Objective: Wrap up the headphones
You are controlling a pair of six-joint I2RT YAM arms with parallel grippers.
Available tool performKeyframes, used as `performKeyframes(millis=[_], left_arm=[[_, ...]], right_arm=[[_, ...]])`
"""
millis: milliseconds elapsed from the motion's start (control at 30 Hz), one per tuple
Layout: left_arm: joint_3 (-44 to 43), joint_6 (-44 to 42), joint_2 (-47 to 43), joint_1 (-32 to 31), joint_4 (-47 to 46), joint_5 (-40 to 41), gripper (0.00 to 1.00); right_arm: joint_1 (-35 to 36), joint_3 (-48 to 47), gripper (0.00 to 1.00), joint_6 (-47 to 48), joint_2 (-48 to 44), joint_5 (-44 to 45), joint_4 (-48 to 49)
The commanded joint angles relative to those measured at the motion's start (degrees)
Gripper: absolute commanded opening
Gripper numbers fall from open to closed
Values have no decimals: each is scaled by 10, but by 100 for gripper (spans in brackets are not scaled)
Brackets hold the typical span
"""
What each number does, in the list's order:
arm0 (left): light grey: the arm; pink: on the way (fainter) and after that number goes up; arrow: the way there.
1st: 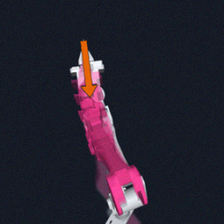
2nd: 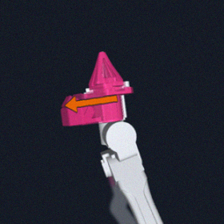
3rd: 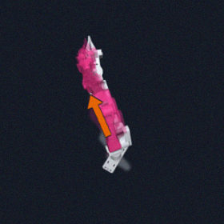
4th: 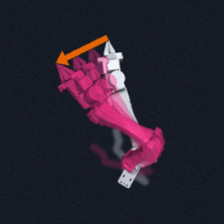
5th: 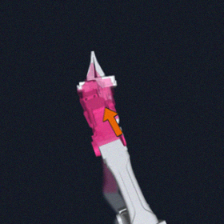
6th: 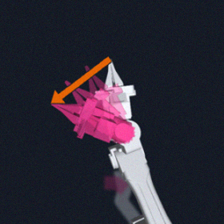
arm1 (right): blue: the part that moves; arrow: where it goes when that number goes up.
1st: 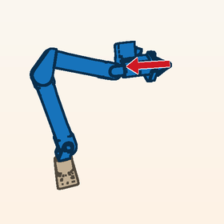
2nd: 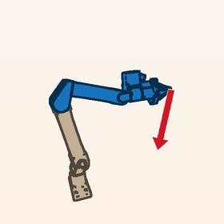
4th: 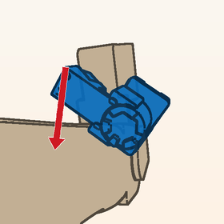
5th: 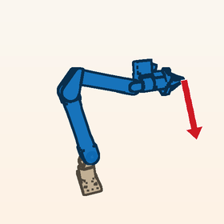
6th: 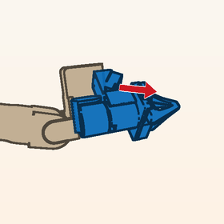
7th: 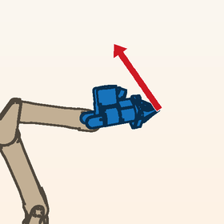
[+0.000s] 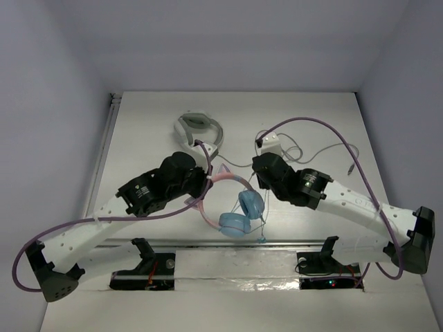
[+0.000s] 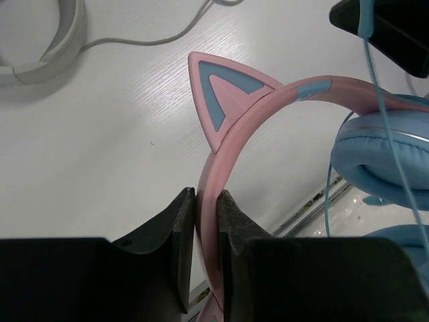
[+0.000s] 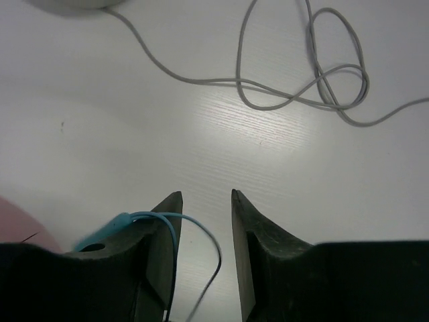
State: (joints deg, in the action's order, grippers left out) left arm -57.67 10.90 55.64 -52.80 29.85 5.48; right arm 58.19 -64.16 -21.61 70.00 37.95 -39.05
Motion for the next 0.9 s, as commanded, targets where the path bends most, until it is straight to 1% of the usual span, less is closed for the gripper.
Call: performKeyframes(millis=[0,33,67,200,333,367,433,500,633,733,867], left_arm=[[-25,5,-32,16,-59,-63,0],[-24,6,-34,16,-59,-61,0],[-21,5,-37,33,-61,-68,0],[-9,10,-57,59,-95,-108,0],[-5,19,-69,72,-120,-122,0],[-6,20,-71,72,-125,-133,0],[-9,22,-75,72,-136,-142,0],[-5,24,-79,77,-151,-145,0],[3,51,-100,91,-177,-138,0],[17,70,-116,103,-210,-137,0],[25,88,-127,115,-235,-138,0]], right_arm=[[-14,16,42,-5,-30,15,77],[-19,20,42,-10,-35,12,83],[-19,26,42,-15,-48,6,90],[-31,61,44,-35,-65,-20,116],[-31,83,42,-54,-72,-41,162],[-36,95,36,-57,-74,-42,172],[-50,104,28,-60,-78,-59,197],[-62,115,16,-63,-82,-72,212],[-77,138,0,-68,-108,-93,248],[-89,167,0,-66,-131,-121,277],[-107,178,0,-69,-151,-124,267]])
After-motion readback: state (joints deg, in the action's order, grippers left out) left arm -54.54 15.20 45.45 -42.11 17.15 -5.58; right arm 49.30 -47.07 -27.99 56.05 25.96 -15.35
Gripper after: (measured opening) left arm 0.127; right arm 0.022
